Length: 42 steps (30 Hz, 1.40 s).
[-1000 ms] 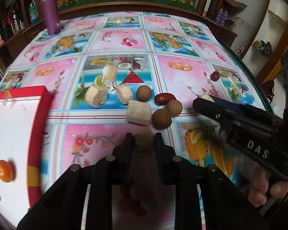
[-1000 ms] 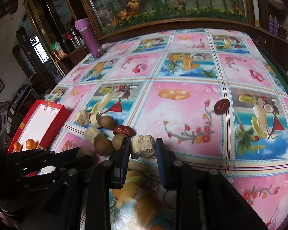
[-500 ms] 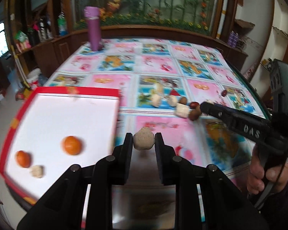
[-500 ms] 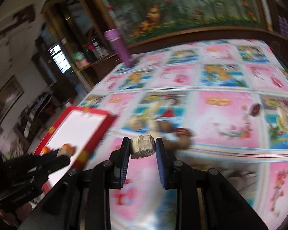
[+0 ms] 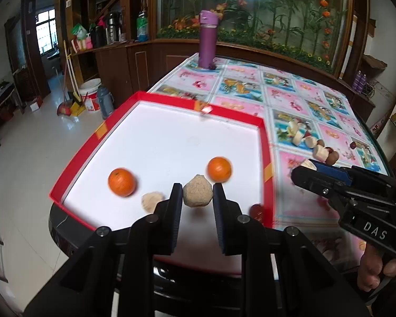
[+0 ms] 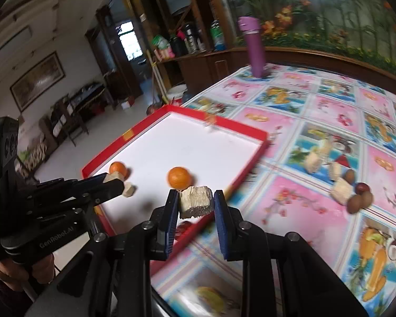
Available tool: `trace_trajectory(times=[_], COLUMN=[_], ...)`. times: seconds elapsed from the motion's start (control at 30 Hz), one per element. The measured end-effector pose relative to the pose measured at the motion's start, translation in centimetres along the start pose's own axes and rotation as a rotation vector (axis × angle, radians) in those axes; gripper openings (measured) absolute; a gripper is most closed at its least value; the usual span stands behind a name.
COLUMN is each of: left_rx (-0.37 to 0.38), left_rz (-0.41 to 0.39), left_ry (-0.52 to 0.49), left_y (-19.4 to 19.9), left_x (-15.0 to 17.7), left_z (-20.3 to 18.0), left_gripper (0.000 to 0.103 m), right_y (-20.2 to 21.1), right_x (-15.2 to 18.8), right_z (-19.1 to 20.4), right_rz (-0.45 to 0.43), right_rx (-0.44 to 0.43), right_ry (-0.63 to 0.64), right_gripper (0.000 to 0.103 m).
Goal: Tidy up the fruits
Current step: 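Carry both pieces into the tray and open both grippers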
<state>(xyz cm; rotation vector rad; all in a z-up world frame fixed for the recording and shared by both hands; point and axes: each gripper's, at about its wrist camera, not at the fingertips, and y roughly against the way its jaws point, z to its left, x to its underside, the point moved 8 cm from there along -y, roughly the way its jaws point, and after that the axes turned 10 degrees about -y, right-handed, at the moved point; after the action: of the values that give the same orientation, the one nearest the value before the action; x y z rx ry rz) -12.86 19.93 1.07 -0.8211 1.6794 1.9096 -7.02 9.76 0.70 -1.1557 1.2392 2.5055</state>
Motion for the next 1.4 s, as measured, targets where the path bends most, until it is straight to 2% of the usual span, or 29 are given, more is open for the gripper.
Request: trace_trajectory(times=[0.23, 0.57, 0.83, 1.27, 1.33, 1.37, 1.4], left_rx=[0.025, -0.031, -0.077, -0.107, -0.109, -0.095, -0.087], left_rz=[0.018, 0.024, 0.049, 0.092, 0.1, 0.101, 0.103], left_ry=[0.026, 0.023, 0.022, 0.017, 0.014, 0.024, 0.03], left_y=[-0.8, -1.7, -2.7, -3.7, -3.8, -3.8, -3.8], left_x=[1.2, 1.4, 1.6, 2.0, 2.0, 2.0, 2.0], left_z=[1.1, 2.8, 3.6, 3.8, 3.8, 3.8, 3.8], left_gripper=[0.025, 0.025, 0.025, 0.025, 0.028, 0.031, 0.04], right_y=[-2.9, -5.5, -6.4, -6.7, -6.6, -6.5, -6.4], right_x=[0.7, 2.0, 2.7, 2.7, 2.6, 2.6, 2.5], right_z=[1.9, 2.2, 2.4, 2.3, 2.2, 2.1, 2.0], right_rz=[0.057, 0.128, 0.152, 0.165, 0.169, 0.166, 0.161], right_rx=[0.017, 0.059, 0.064, 0.074, 0.078, 0.08, 0.079], right_ry=[0.045, 0.058, 0.068, 0.087, 0.089, 0.088, 0.087], right_gripper=[0.025, 0.025, 0.025, 0.026, 0.031, 0.038, 0.041])
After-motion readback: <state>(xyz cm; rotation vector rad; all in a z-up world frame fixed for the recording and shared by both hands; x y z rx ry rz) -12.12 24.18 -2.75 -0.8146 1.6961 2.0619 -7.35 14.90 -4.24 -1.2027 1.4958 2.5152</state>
